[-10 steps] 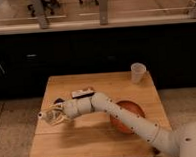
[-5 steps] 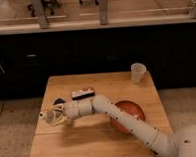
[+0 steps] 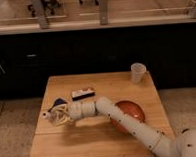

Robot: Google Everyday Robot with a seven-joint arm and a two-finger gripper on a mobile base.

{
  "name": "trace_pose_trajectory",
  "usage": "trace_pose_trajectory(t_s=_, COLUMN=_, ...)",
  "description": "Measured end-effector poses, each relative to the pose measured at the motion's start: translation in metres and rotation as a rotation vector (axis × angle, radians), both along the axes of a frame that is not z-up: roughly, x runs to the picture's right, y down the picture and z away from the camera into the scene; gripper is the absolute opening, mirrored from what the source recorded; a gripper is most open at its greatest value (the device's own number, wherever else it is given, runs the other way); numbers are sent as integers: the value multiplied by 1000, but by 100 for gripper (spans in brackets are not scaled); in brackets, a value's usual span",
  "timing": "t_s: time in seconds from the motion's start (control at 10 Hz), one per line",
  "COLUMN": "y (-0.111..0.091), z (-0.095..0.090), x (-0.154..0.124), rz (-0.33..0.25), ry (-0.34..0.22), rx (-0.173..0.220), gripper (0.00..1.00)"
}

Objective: Stand the bottle upright

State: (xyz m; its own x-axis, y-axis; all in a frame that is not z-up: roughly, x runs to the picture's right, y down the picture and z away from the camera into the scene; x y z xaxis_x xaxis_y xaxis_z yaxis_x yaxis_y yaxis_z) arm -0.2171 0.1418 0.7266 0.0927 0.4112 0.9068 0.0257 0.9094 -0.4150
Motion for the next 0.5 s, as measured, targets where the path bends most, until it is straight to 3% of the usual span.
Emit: trace_pose_trajectory(t_s=0.5, y=5, z=5, x=3, rz=41, ry=-16, rx=-27, gripper=0)
